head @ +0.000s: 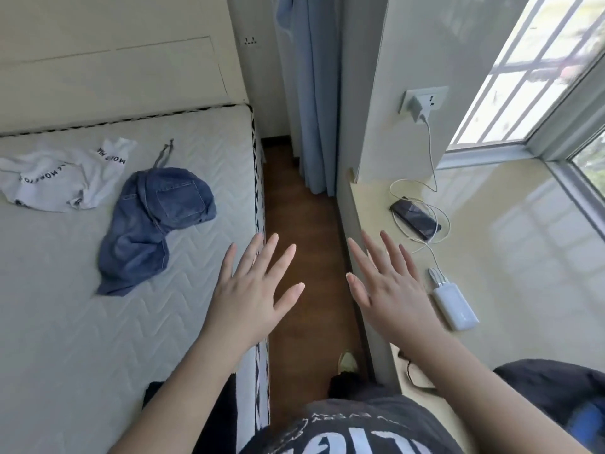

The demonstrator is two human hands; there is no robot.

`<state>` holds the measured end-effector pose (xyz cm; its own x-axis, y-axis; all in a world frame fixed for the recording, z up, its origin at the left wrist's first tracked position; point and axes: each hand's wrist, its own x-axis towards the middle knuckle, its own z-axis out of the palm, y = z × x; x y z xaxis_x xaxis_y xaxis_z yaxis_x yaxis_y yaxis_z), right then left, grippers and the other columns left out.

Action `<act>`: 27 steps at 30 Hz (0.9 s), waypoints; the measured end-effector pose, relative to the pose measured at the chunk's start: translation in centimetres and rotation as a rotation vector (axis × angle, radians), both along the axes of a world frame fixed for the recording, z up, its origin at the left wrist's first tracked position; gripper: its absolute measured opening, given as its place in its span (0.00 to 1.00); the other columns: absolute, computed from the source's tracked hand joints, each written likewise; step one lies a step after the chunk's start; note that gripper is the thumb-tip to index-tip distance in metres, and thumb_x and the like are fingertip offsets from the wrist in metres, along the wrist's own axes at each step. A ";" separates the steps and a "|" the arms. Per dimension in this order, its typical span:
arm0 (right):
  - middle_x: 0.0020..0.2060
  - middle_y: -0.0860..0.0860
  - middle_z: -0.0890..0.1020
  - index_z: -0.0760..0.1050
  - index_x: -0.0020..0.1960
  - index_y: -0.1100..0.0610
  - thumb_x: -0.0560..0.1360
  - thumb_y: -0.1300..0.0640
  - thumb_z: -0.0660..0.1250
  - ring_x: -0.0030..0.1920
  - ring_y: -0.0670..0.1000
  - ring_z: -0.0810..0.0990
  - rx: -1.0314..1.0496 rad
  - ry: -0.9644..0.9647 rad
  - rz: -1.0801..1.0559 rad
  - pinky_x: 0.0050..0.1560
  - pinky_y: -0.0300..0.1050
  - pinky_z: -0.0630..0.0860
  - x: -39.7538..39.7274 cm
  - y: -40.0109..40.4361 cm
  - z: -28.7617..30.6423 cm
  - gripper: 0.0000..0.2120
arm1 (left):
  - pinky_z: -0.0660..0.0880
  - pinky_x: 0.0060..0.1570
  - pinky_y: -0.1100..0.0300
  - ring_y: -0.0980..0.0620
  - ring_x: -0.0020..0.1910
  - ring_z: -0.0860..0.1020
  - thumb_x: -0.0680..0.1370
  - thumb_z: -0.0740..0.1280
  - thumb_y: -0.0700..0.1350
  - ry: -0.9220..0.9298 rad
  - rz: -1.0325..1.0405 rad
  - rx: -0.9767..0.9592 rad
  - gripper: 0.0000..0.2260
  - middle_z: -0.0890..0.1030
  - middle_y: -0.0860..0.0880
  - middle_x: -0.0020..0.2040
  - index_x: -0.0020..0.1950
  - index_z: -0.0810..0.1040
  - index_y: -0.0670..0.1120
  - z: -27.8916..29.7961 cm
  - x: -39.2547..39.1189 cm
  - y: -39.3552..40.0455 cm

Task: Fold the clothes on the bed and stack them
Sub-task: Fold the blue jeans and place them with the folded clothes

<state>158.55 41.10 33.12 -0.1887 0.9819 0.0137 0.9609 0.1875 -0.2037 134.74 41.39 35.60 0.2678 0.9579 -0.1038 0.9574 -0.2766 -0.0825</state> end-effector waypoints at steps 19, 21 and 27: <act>0.78 0.48 0.57 0.57 0.79 0.48 0.82 0.42 0.49 0.79 0.54 0.50 0.006 0.001 0.325 0.77 0.53 0.46 -11.3 28.1 0.5 0.27 | 0.54 0.75 0.42 0.45 0.77 0.60 0.81 0.47 0.63 -0.025 0.311 0.117 0.28 0.65 0.47 0.77 0.78 0.63 0.53 -0.1 -10.7 19.6; 0.78 0.48 0.57 0.57 0.79 0.48 0.82 0.41 0.48 0.79 0.54 0.49 0.016 -0.018 0.367 0.77 0.53 0.46 -13.7 30.9 0.8 0.27 | 0.53 0.75 0.43 0.45 0.77 0.59 0.81 0.47 0.64 -0.049 0.364 0.112 0.28 0.64 0.48 0.77 0.78 0.63 0.53 -0.2 -13.0 21.2; 0.78 0.49 0.60 0.60 0.78 0.50 0.82 0.43 0.52 0.78 0.55 0.53 0.079 -0.008 0.397 0.76 0.53 0.49 -19.6 38.7 2.7 0.26 | 0.53 0.75 0.42 0.46 0.78 0.58 0.80 0.45 0.64 -0.069 0.437 0.082 0.30 0.63 0.48 0.78 0.78 0.62 0.53 -0.7 -19.4 25.6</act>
<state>138.93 79.79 35.79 -0.5537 0.8285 0.0835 0.8121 0.5594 -0.1663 115.37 67.03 34.93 -0.1601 0.9869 -0.0192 0.9870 0.1597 -0.0190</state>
